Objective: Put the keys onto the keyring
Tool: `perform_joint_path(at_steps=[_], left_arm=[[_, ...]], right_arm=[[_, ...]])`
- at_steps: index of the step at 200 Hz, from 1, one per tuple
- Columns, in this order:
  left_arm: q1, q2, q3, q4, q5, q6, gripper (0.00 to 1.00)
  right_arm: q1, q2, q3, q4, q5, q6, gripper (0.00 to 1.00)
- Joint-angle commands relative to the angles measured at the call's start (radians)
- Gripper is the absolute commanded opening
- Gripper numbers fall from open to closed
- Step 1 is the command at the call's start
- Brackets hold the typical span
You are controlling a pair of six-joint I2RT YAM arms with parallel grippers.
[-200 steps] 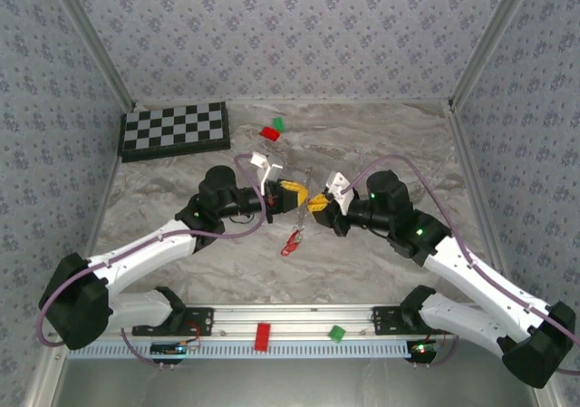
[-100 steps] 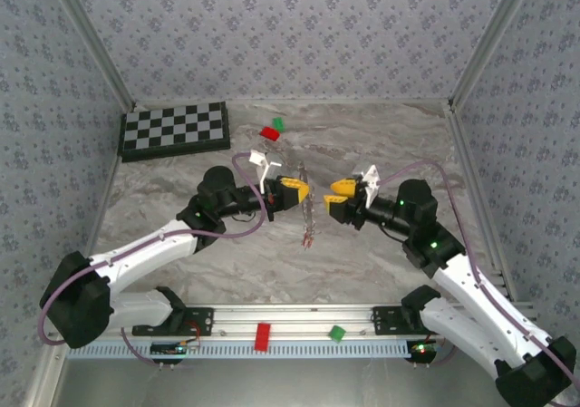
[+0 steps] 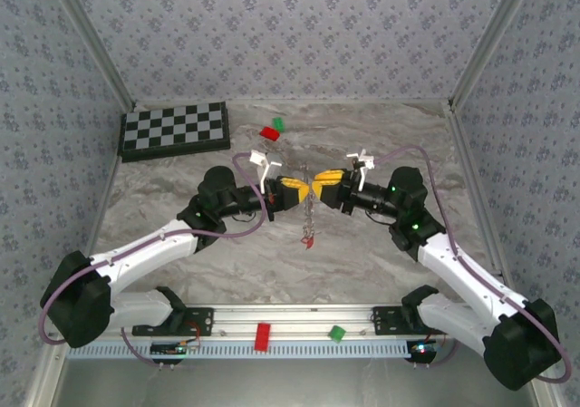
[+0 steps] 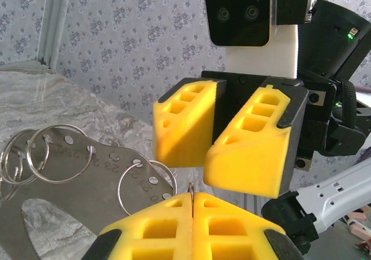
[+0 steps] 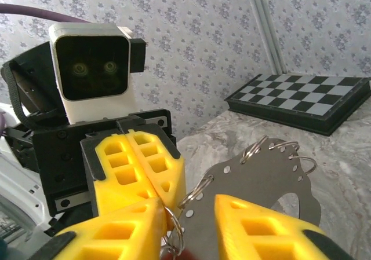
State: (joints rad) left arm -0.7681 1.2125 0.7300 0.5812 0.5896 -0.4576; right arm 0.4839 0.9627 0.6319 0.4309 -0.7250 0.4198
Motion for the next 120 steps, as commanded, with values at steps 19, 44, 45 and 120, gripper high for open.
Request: perform_joint_path(at_steps=[19,44,45,120], left_arm=[[-0.005,-0.021,0.009,0.078,0.007,-0.004,0.00],[-0.006,-0.024,0.009,0.082,0.004,-0.007,0.00],[-0.006,-0.024,0.009,0.082,0.004,-0.007,0.00],[-0.005,-0.026,0.014,0.080,0.001,-0.008,0.00]], right_arm=[[-0.001,0.010,-0.003,0.057,-0.048,0.027,0.23],[-0.002,0.018,-0.010,0.049,-0.050,0.021,0.23],[-0.001,0.018,-0.012,0.047,-0.049,0.022,0.23],[-0.003,0.021,-0.035,0.046,-0.070,0.026,0.20]])
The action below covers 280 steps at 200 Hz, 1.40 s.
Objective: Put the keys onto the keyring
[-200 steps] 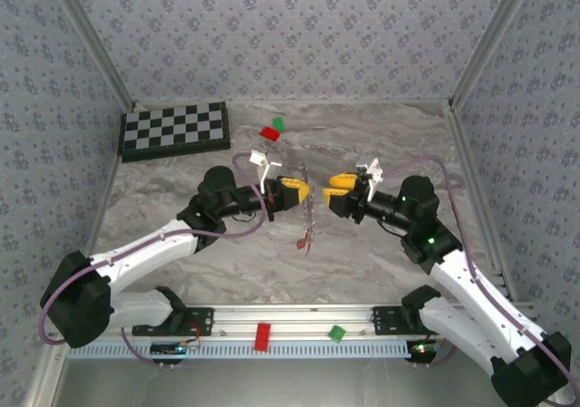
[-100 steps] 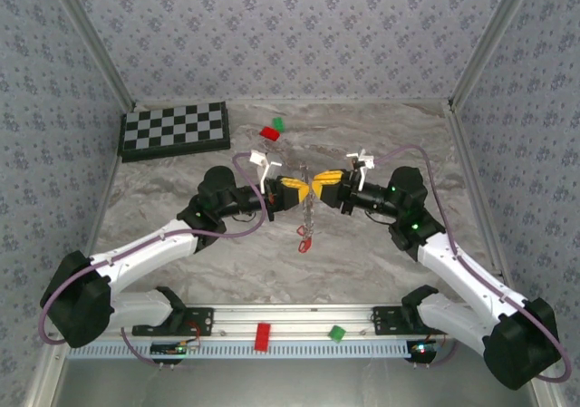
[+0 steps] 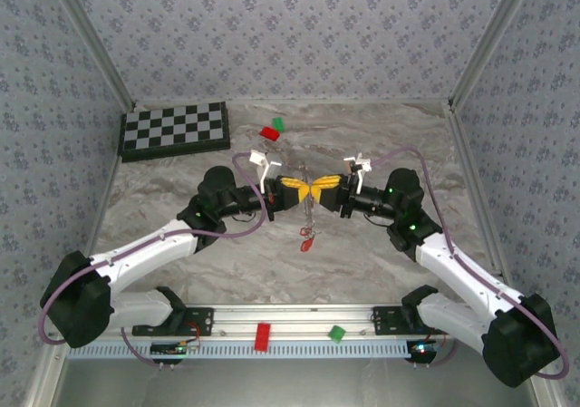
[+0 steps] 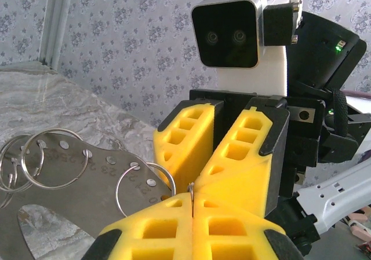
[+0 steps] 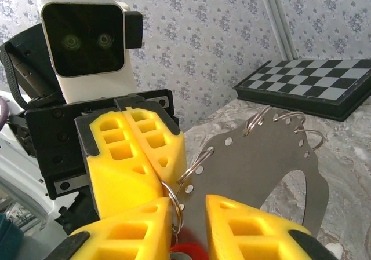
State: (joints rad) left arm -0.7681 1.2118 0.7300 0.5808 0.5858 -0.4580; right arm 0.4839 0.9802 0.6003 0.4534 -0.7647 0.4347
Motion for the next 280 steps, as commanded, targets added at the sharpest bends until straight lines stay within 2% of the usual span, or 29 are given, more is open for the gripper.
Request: perform_joint_path(at_steps=[1,71,84,94,119,145,162,184,219,238,280], left_arm=[[-0.005,-0.025,0.013,0.081,0.005,-0.007,0.00],[-0.005,-0.008,0.015,0.091,0.020,-0.013,0.00],[-0.006,-0.006,0.016,0.090,0.023,-0.013,0.00],[-0.006,-0.005,0.013,0.091,0.023,-0.013,0.00],[-0.005,-0.008,0.012,0.076,0.020,-0.004,0.00],[0.002,-0.011,0.022,0.030,0.027,0.008,0.00],[0.015,-0.013,0.029,0.005,0.050,0.010,0.13],[0.033,-0.027,0.036,-0.038,0.064,0.018,0.20],[0.040,-0.070,0.064,-0.175,0.067,0.088,0.23],[0.043,-0.096,0.074,-0.251,0.060,0.135,0.27],[0.053,-0.111,0.091,-0.341,0.065,0.205,0.28]], right_arm=[[-0.003,0.003,-0.004,0.024,-0.031,0.012,0.19],[0.008,0.037,0.000,0.086,-0.076,0.036,0.12],[0.008,0.036,-0.001,0.095,-0.077,0.038,0.08],[0.008,0.035,0.002,0.097,-0.080,0.037,0.00],[0.005,0.027,0.011,0.061,-0.086,0.016,0.00],[-0.006,-0.006,0.050,-0.100,-0.085,-0.080,0.00],[-0.022,-0.026,0.086,-0.224,-0.085,-0.155,0.00],[-0.033,-0.022,0.163,-0.425,-0.077,-0.278,0.00],[-0.024,0.016,0.276,-0.650,-0.035,-0.447,0.00],[-0.016,0.042,0.321,-0.711,-0.015,-0.498,0.00],[0.025,0.124,0.460,-0.904,0.039,-0.609,0.00]])
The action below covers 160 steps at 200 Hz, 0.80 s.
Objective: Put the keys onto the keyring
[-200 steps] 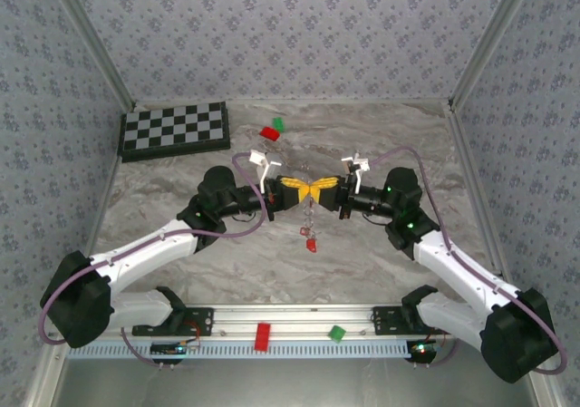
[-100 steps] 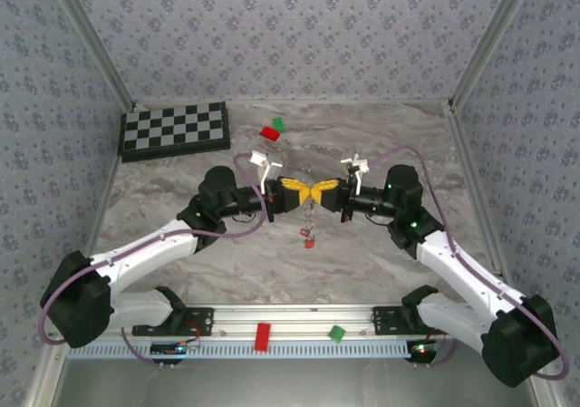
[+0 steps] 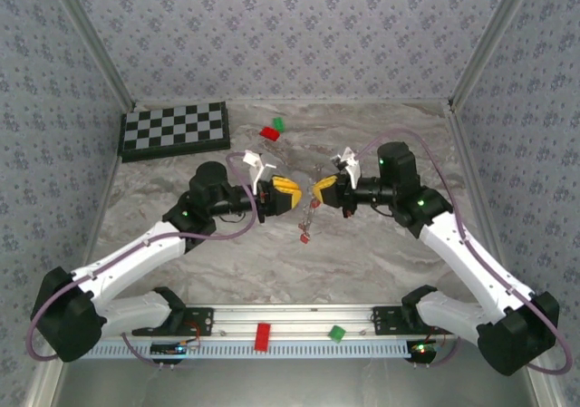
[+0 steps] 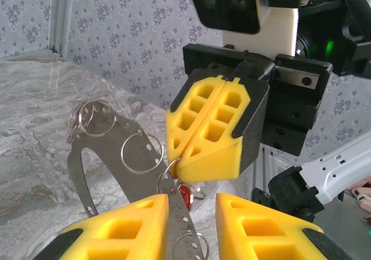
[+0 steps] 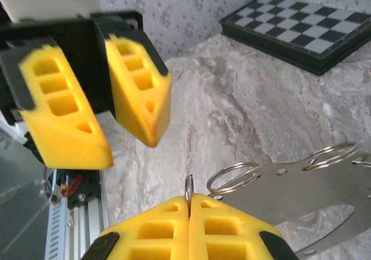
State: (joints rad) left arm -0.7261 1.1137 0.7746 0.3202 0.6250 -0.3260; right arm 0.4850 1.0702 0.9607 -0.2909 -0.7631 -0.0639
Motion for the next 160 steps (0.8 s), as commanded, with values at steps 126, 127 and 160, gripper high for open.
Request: perform_joint_path(at_steps=[126,127,160], left_arm=[[0.046,0.070,0.083,-0.123,0.096,0.117,0.28],[0.046,0.070,0.084,-0.122,0.097,0.117,0.28],[0.051,0.072,0.081,-0.121,0.104,0.116,0.28]], right_arm=[[0.075,0.224,0.371,-0.485,0.061,-0.258,0.00],[0.076,0.224,0.372,-0.486,0.061,-0.259,0.00],[0.092,0.258,0.414,-0.546,0.069,-0.287,0.00]])
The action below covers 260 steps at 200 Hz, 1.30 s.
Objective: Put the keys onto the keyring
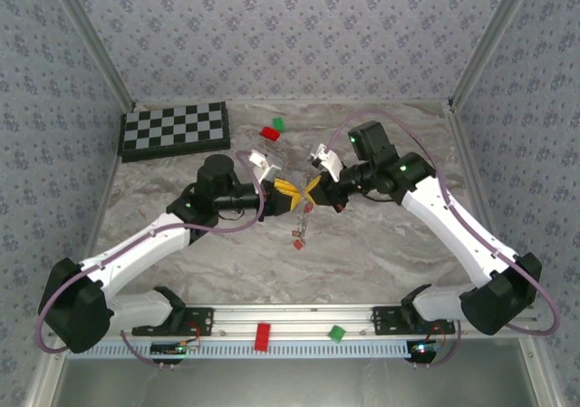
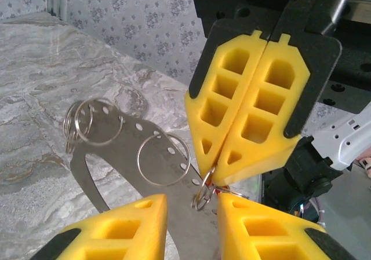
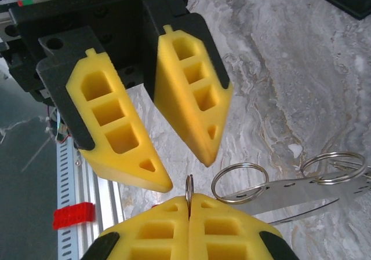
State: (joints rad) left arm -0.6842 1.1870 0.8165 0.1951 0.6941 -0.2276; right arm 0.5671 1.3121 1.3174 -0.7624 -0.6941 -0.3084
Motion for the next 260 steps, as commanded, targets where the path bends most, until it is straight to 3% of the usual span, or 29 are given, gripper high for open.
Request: perform_joint_path(at_steps=[1,223,244,252,260], left_arm=[[0.008,-0.001,0.039,0.005,0.035,0.018,0.28],[0.008,0.048,0.045,0.062,0.121,0.003,0.22],[0.008,0.050,0.041,0.083,0.118,-0.007,0.11],[0.008,0.050,0.038,0.090,0.116,-0.009,0.00],[0.009,0.048,0.035,0.099,0.116,-0.014,0.00]], right_arm=[[0.011,0.018,0.058,-0.075,0.000,-0.043,0.00],[0.029,0.028,0.051,-0.066,-0.076,-0.057,0.00],[0.033,0.031,0.049,-0.072,-0.079,-0.060,0.00],[0.034,0.030,0.047,-0.071,-0.079,-0.060,0.00],[0.036,0.031,0.047,-0.072,-0.078,-0.060,0.00]])
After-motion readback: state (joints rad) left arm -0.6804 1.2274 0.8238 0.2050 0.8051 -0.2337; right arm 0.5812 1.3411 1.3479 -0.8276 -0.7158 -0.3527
